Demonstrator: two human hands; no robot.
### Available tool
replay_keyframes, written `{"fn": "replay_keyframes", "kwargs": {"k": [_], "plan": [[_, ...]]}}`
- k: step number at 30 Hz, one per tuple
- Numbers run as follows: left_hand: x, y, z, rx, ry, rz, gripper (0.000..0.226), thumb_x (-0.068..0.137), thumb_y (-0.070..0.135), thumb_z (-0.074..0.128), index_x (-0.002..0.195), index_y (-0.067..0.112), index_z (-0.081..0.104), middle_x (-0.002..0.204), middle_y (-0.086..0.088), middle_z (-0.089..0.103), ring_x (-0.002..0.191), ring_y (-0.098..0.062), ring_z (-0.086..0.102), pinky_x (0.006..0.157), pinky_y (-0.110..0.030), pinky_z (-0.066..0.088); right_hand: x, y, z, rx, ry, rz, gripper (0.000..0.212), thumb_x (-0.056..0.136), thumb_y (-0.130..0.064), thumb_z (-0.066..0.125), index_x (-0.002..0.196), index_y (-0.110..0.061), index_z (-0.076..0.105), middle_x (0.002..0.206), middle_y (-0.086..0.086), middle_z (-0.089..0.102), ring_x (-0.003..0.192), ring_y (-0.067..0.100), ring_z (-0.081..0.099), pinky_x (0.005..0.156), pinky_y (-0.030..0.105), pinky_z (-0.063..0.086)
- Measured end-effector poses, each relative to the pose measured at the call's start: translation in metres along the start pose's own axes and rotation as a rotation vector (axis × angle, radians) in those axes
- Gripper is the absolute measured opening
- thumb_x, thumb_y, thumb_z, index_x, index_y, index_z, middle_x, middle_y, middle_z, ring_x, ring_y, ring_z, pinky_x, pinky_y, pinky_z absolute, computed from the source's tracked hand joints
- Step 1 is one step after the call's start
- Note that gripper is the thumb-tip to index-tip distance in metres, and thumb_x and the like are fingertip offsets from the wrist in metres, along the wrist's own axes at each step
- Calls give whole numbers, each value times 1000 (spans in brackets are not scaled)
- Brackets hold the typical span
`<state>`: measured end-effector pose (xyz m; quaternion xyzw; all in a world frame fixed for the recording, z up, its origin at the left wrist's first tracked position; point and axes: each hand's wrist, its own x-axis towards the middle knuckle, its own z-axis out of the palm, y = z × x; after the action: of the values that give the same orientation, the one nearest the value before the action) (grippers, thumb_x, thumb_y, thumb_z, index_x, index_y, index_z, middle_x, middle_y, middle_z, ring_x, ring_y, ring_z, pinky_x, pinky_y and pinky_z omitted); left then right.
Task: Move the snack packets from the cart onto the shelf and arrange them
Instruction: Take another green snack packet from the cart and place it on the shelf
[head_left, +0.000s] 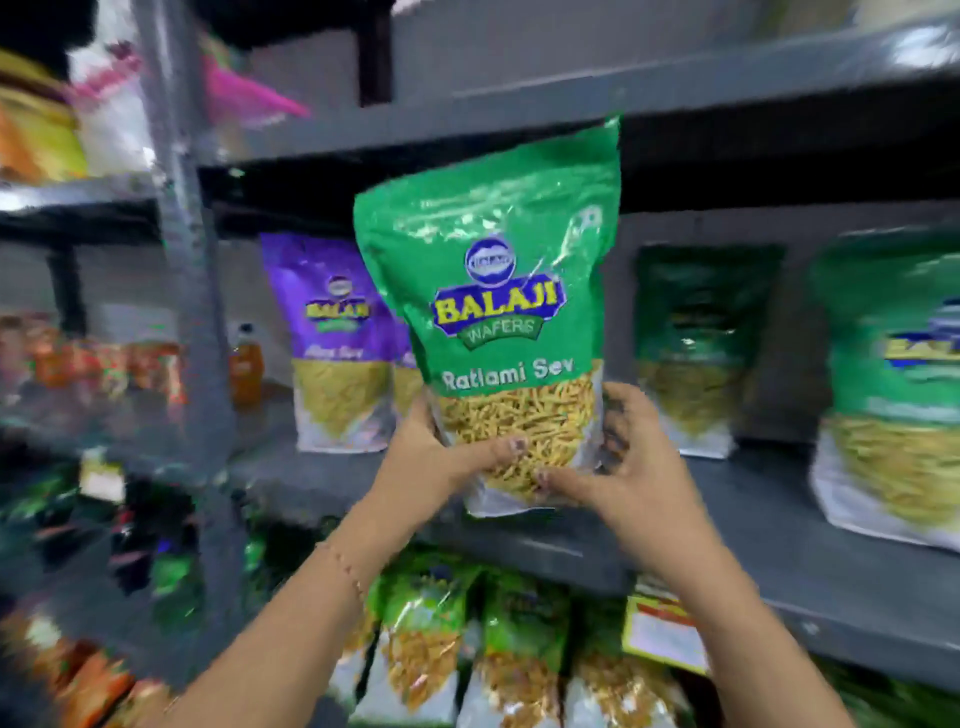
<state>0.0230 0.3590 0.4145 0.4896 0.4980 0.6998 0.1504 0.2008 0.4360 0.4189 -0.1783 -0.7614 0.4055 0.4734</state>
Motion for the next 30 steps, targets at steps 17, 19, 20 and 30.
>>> {"fn": "replay_keyframes", "kwargs": {"k": [17,19,20,30], "plan": [[80,-69,123,31,-320,-187,64,73,11,81,129,11,49,124,-9,67,108,-19,66,90,-29,54,38,64,-78,-191,258,207,66,80,-4,74,135,-9,38,112,-2,54,104,11,52,61,-1,36],[73,-63,130,48,-291,-204,49,76,10,78,118,16,54,118,-5,68,96,-11,67,73,-13,55,34,61,-85,-182,228,208,67,81,-10,74,137,-11,37,118,-2,51,107,9,47,77,7,35],[68,-57,133,57,-258,-207,44,76,8,77,114,18,56,115,-4,68,93,-10,67,67,-9,53,30,60,-90,-176,214,213,68,82,-15,74,138,-14,36,121,-3,50,107,9,46,83,14,36],[-12,-5,257,-111,-157,189,53,92,17,61,138,34,42,150,17,37,140,1,33,114,-23,28,-51,74,-244,-38,872,-23,21,89,-5,62,105,-17,58,108,3,65,106,26,62,86,19,51]]}}
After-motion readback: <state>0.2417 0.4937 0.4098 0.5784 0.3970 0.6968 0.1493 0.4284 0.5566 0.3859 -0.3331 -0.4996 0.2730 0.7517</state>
